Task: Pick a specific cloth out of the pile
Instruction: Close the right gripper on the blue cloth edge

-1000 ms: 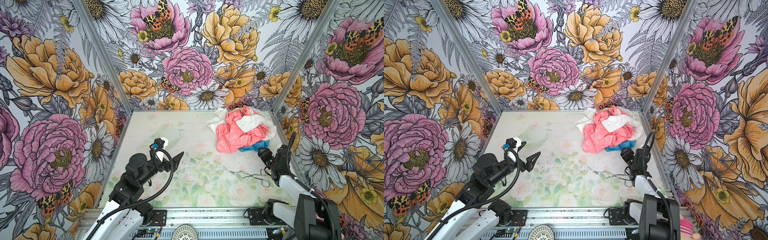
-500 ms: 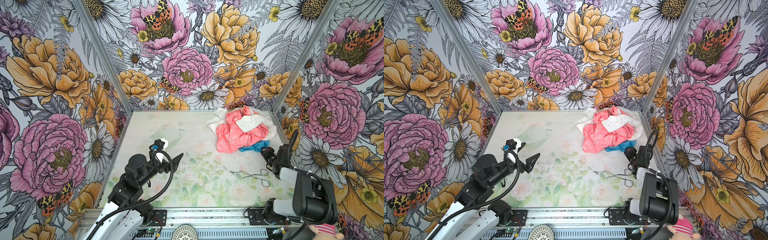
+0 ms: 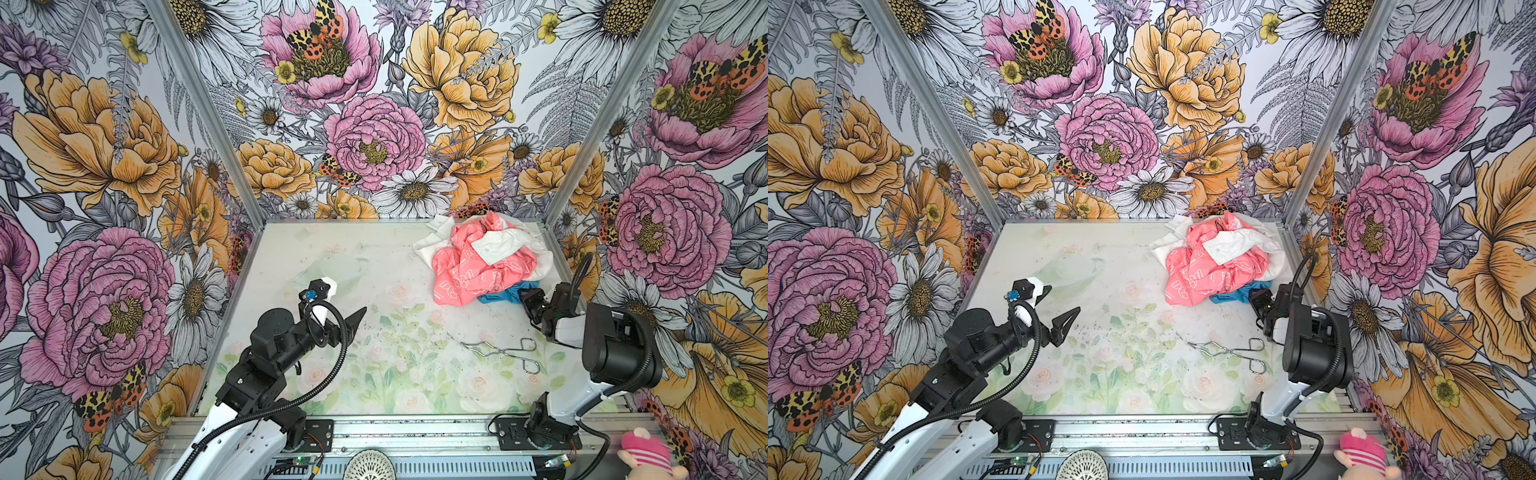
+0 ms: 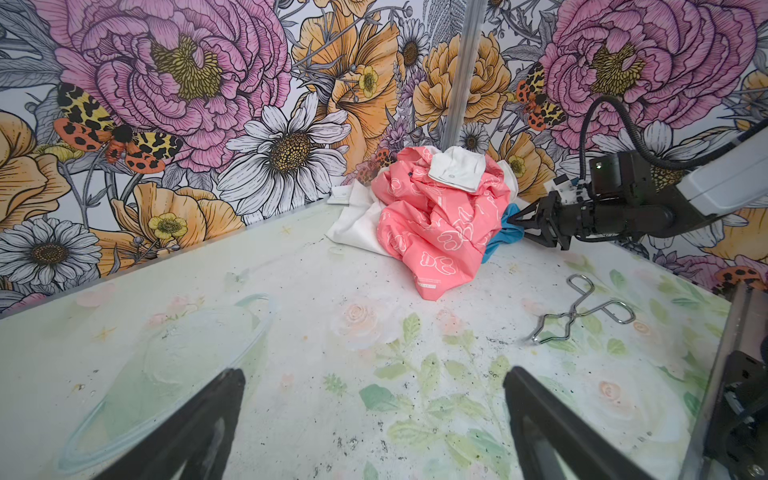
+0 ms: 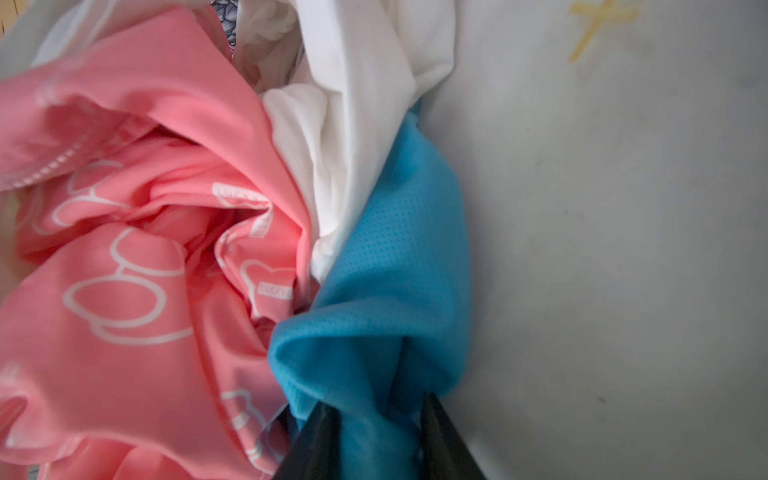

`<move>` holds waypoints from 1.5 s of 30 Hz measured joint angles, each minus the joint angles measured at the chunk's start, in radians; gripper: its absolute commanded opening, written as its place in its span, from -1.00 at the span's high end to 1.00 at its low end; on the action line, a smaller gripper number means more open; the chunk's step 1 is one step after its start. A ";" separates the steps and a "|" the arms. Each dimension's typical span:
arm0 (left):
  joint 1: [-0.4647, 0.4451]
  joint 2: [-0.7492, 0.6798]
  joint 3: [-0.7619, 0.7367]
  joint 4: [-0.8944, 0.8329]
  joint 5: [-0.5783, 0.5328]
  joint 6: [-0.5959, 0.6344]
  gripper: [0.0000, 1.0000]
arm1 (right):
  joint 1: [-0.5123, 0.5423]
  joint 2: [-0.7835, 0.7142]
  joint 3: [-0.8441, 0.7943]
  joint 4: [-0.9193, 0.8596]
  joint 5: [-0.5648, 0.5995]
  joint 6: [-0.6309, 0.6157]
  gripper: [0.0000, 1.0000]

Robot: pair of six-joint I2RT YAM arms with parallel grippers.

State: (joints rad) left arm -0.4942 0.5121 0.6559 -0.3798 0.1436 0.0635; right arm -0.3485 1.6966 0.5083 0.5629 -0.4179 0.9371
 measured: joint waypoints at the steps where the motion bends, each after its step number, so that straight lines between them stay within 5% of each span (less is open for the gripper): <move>1: 0.000 0.000 0.000 0.000 0.000 0.000 -0.97 | 0.000 0.008 0.000 0.008 -0.003 0.008 0.57; 10: 0.000 0.000 0.000 -0.007 0.000 0.008 -0.97 | 0.000 0.019 0.001 0.058 -0.018 0.058 1.00; 32: -0.008 0.000 0.000 -0.010 -0.004 0.019 -0.97 | 0.001 -0.344 -0.014 -0.088 -0.021 0.111 1.00; 45: -0.008 -0.006 0.000 -0.014 -0.005 0.019 -0.97 | 0.028 -0.418 0.037 -0.167 -0.025 0.114 1.00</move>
State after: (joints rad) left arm -0.5022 0.5056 0.6559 -0.3935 0.1387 0.0826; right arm -0.3206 1.2789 0.5457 0.3954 -0.4431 1.0515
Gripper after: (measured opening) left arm 0.986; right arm 0.052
